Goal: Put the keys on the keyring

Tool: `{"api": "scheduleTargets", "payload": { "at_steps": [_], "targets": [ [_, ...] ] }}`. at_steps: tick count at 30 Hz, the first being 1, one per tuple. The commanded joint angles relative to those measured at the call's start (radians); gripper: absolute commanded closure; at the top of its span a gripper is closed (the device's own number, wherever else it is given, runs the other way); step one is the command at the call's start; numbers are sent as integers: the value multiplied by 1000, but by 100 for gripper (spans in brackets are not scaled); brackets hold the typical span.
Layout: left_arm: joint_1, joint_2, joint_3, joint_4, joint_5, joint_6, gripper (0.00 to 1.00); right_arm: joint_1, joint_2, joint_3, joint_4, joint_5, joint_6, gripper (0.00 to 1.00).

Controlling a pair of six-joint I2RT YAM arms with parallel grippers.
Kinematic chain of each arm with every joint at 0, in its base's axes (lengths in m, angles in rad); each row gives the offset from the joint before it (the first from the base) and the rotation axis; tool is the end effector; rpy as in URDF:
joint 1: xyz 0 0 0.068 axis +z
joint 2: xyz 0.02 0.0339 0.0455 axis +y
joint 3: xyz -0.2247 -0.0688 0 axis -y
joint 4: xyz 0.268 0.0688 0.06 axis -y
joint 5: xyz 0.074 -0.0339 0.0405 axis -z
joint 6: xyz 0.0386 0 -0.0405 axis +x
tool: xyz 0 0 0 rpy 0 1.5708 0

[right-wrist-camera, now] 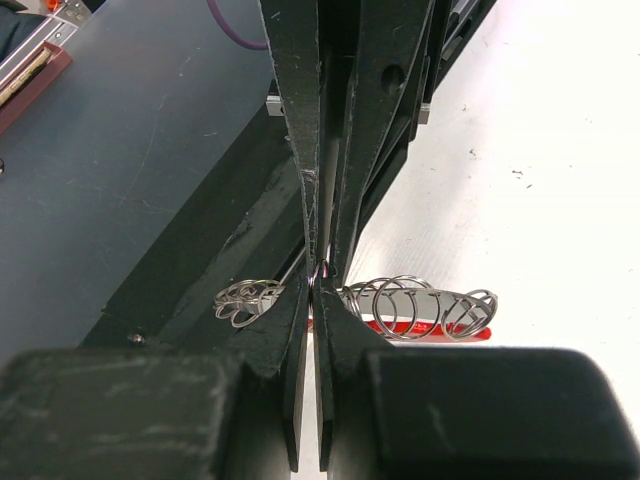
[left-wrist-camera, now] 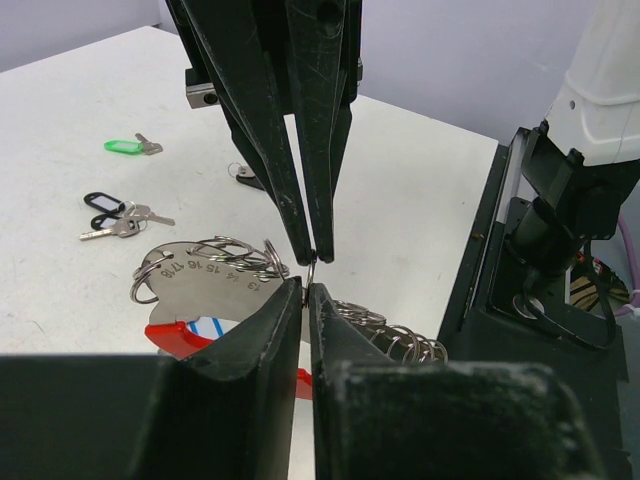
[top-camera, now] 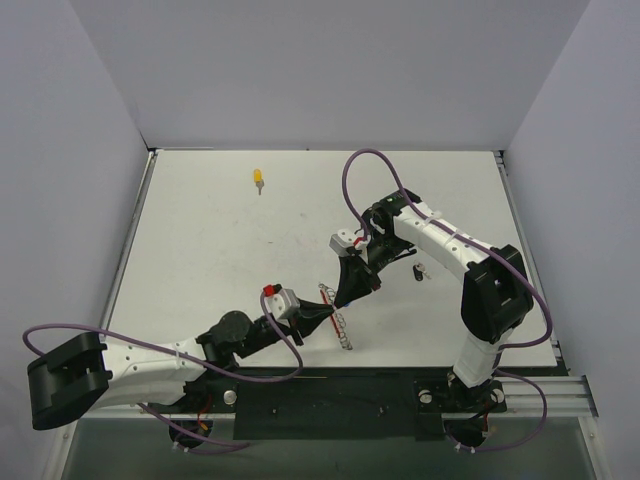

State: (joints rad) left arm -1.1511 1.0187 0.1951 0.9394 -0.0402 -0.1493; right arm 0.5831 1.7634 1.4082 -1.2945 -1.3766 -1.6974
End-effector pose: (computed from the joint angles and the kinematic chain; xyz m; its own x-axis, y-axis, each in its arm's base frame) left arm 0.0993 -0.2186 0.1620 -0.0868 -0.1703 -0.9816 0.8932 0.4230 -0.1523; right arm 0.2536 0.2126 0.2159 0.1464 -0.1327 -0.9803 -0.8202 -0.5702 -0.0453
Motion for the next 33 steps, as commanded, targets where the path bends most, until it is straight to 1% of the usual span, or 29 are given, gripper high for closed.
{"api": "scheduleTargets", "payload": {
  "at_steps": [1, 2, 4, 6, 8, 9, 10, 11, 12, 13, 17, 18, 22, 24, 26, 29, 33],
  "targets": [
    [-6, 6, 43, 62, -4, 1, 86, 4, -1, 25, -275, -62, -2, 100],
    [-6, 7, 43, 61, -3, -1, 92, 4, -1, 25, -275, -62, -2, 100],
    [-6, 6, 44, 55, 2, -3, 100, 4, 2, 26, -275, -62, -2, 100],
    [-7, 1, 47, 33, 3, -7, 100, 4, 1, 26, -275, -64, -1, 100],
    [-7, -17, 67, -36, -7, -19, 100, 4, 2, 29, -275, -62, 4, 100],
    [-6, -25, 75, -100, -18, -22, 100, 1, 4, 32, -276, -61, 13, 100],
    [-6, -47, 90, -131, -23, -29, 100, -2, 7, 35, -275, -56, 15, 88],
    [-4, -64, 98, -208, -29, -33, 100, -6, 5, 38, -275, -50, 18, 83],
    [-1, -89, 118, -241, -30, -39, 100, -9, 5, 40, -275, -36, 18, 78],
    [7, -104, 127, -316, -23, -41, 100, -15, -1, 43, -276, -30, 18, 77],
    [36, -187, 191, -523, 14, -38, 100, -29, -5, 55, -275, 17, 24, 65],
    [47, -192, 198, -545, 25, -32, 100, -31, -10, 57, -275, 24, 22, 64],
    [74, -206, 274, -711, 114, 23, 100, -40, -12, 64, -275, 66, 21, 64],
    [109, -177, 346, -862, 175, 25, 100, -52, -18, 69, -273, 88, 21, 63],
    [145, -143, 401, -927, 244, 24, 100, -69, -22, 69, -275, 108, 13, 63],
    [178, -129, 417, -926, 305, 28, 100, -98, -36, 71, -276, 132, 13, 63],
    [185, -154, 385, -873, 407, 105, 100, -153, -50, 72, -273, 159, 24, 63]
  ]
}}
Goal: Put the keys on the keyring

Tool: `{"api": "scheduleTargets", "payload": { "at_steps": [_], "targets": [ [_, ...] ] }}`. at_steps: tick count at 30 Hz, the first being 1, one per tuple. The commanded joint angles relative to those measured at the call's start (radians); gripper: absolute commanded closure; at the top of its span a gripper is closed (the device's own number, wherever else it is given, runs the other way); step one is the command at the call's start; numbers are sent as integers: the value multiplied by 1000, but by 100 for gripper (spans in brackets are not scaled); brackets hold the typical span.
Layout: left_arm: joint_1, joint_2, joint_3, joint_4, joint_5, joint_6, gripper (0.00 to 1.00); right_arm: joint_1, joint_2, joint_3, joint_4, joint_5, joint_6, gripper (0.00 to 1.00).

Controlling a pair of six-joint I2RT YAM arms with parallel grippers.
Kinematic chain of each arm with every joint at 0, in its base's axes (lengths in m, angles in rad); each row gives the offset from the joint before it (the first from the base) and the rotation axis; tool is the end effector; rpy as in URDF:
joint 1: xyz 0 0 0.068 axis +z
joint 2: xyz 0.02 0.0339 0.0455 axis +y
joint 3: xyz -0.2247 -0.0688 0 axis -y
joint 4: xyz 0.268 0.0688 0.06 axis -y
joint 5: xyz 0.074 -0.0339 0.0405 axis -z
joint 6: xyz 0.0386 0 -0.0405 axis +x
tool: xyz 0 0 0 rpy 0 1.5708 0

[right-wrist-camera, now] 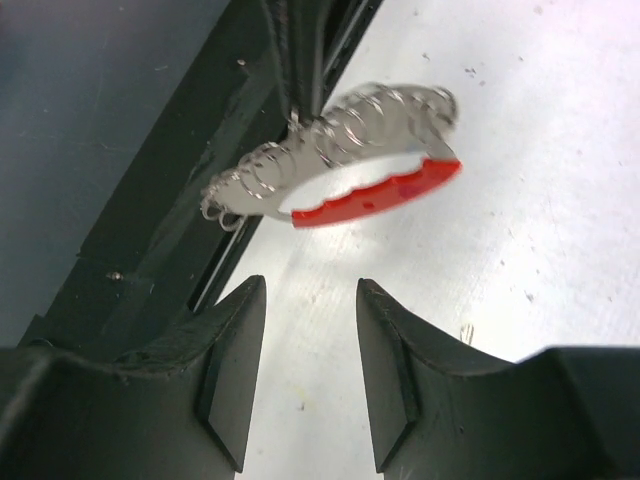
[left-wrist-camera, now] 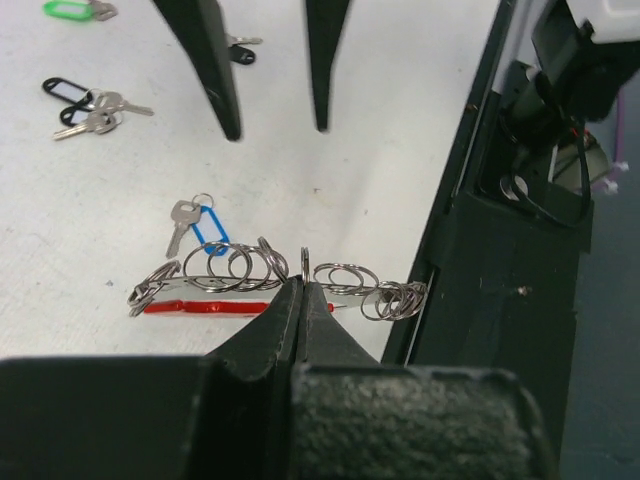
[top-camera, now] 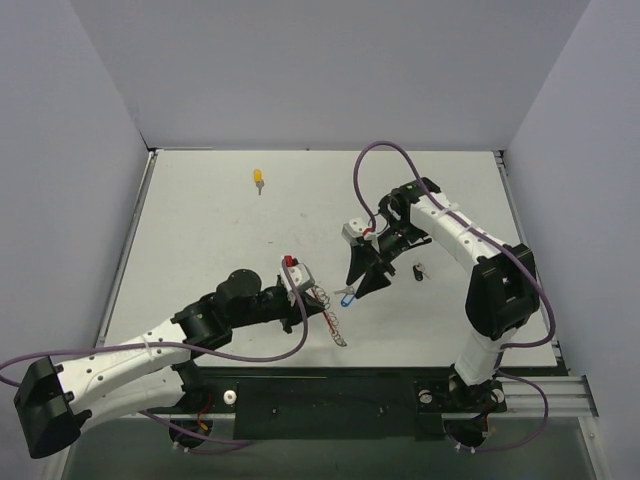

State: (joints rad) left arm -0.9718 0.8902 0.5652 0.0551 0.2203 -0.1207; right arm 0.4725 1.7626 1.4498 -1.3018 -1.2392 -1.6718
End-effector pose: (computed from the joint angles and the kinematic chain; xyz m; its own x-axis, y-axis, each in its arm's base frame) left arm 0.1393 -0.2190 0.2296 -0.2606 0.1733 -0.9498 0.8999 0.4000 -0.1739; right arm 0.2795 0.1838 0.2222 0.2004 -0.2613 -0.9442 -0.8738 -0.4835 -0.0517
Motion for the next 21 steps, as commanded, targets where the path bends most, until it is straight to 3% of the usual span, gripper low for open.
{"api": "scheduleTargets", "payload": {
  "at_steps": [1, 8, 21],
  "targets": [
    [5, -37, 9, 14, 165, 116, 100, -49, -48, 34, -266, 32, 1, 63],
    [7, -94, -19, 63, 292, 348, 100, -78, -38, 47, -266, 64, 34, 63],
    [1, -34, 35, 48, 326, 467, 100, -98, -55, 44, -220, 121, 76, 63]
  ]
}}
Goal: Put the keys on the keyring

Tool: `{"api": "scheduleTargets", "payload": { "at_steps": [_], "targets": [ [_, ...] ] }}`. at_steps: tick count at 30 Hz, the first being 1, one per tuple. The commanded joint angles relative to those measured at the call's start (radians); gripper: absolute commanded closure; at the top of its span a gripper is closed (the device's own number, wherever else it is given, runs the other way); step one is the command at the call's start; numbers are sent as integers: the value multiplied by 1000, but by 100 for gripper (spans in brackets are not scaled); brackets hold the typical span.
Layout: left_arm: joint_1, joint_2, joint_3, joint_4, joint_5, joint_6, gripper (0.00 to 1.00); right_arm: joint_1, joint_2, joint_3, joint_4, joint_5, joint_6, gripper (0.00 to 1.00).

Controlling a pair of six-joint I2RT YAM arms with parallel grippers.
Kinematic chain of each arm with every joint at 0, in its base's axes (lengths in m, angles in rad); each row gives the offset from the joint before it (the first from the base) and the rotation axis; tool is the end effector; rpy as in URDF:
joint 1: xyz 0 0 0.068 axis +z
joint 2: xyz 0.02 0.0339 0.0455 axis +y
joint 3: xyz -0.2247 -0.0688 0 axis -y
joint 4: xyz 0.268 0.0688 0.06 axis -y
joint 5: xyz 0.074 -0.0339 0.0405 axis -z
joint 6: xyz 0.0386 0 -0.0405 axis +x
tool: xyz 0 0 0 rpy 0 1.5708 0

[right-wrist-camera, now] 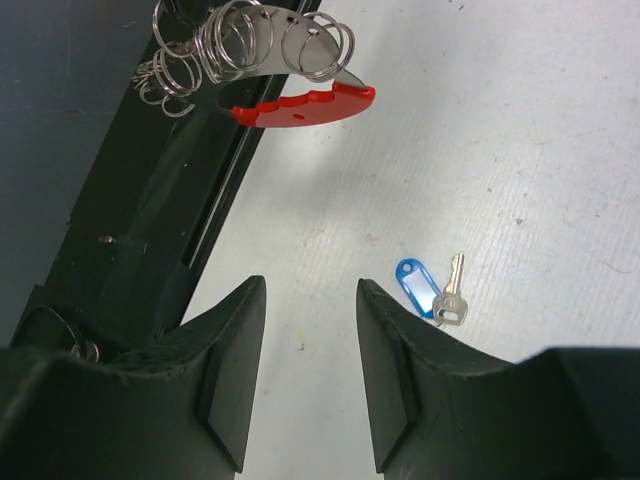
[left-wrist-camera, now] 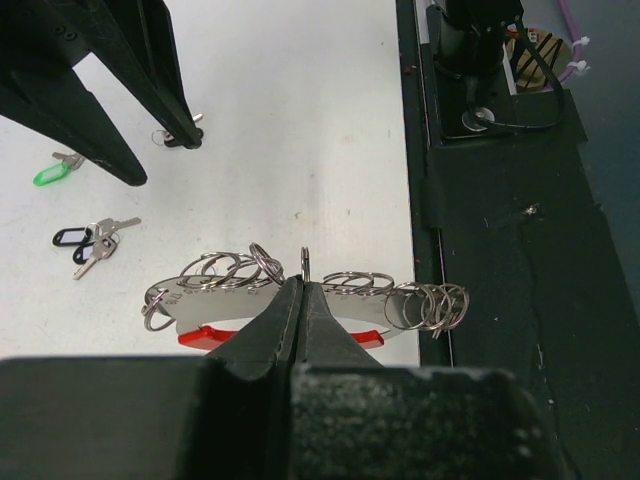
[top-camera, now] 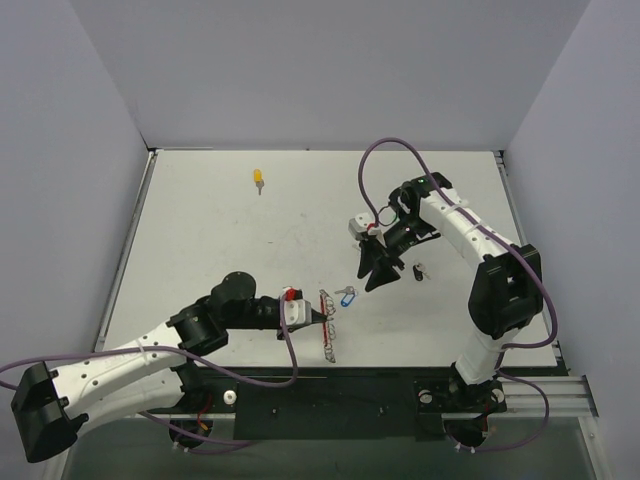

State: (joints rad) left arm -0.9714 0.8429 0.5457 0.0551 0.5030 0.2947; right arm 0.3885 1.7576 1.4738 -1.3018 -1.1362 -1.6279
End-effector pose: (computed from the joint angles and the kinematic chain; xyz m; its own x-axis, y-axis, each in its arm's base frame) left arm 0.1251 -0.2161 0.2343 0.1574 0.2207 -0.9625 0.9841 0.0457 0.1714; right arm 0.2963 0.1591 0.2266 0.1996 -0.3725 -0.9063 -0.9155 -0.4007 -0.0370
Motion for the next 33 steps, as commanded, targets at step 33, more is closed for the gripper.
{"api": "scheduleTargets", "payload": {
  "at_steps": [33],
  "targets": [
    [326, 94, 218, -317, 109, -200, 100, -410, -87, -149, 612, 762, 1292, 52]
  ]
}}
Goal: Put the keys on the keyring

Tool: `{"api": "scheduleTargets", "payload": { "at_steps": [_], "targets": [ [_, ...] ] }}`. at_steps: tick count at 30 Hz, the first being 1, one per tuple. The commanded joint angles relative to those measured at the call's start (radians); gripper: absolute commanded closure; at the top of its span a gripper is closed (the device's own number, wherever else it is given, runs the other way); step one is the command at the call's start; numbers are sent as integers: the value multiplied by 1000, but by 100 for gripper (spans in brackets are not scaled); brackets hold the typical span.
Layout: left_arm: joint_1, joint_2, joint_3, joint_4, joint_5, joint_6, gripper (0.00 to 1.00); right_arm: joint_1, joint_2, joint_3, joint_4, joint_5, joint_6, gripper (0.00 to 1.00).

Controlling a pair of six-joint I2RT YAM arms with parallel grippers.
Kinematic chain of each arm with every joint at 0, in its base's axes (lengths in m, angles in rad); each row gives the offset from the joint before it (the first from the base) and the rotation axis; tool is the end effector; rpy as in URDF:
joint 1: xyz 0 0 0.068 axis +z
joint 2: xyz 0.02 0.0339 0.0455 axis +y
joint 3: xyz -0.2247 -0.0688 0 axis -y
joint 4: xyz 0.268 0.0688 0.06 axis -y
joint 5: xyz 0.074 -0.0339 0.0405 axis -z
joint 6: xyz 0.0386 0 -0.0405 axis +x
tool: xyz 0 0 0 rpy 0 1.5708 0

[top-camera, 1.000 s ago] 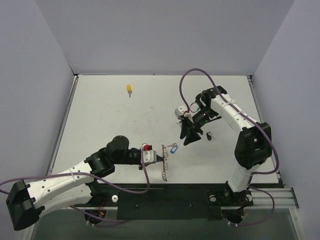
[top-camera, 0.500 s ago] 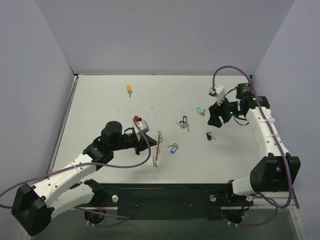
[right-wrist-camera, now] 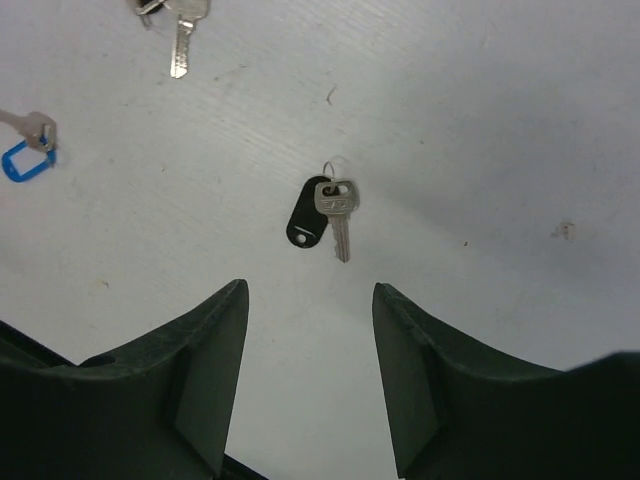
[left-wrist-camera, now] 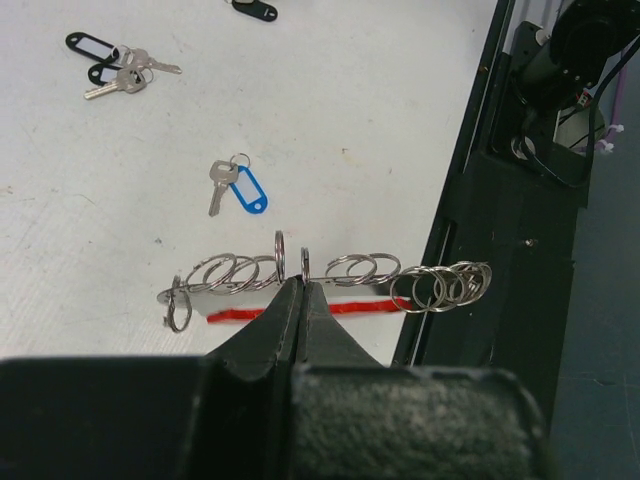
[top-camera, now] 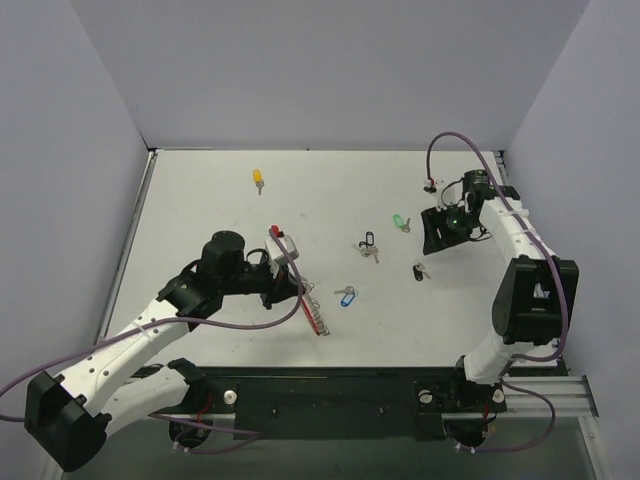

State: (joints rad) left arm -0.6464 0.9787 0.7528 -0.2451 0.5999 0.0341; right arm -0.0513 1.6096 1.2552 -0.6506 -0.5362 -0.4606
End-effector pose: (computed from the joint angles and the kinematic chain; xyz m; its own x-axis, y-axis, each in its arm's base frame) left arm 0.1973 -0.1761 0.2504 -0.3314 0.2853 -0.8993 0.9106 0.3463 -0.2257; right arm 0.3589 0.0013 0.2108 -0.6532 -0.3491 -0.6719 -0.5802 0.8009 0.1480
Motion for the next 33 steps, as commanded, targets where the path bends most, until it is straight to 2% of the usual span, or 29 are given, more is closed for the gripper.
{"api": "scheduleTargets", "payload": {
  "at_steps": [1, 4, 8, 19, 33],
  "targets": [
    [1, -40, 16, -29, 12, 67, 100, 43, 75, 90, -44, 180, 119, 53],
    [2, -26, 19, -37, 12, 79, 100, 93, 153, 144, -79, 222, 109, 58],
    [2, -8, 25, -51, 14, 90, 100, 94, 242, 225, -138, 206, 108, 62],
    [34, -6, 23, -43, 37, 90, 100, 126, 319, 220, -135, 212, 105, 64],
    [42, -3, 22, -39, 43, 86, 100, 145, 389, 217, -124, 246, 128, 73]
  ]
}}
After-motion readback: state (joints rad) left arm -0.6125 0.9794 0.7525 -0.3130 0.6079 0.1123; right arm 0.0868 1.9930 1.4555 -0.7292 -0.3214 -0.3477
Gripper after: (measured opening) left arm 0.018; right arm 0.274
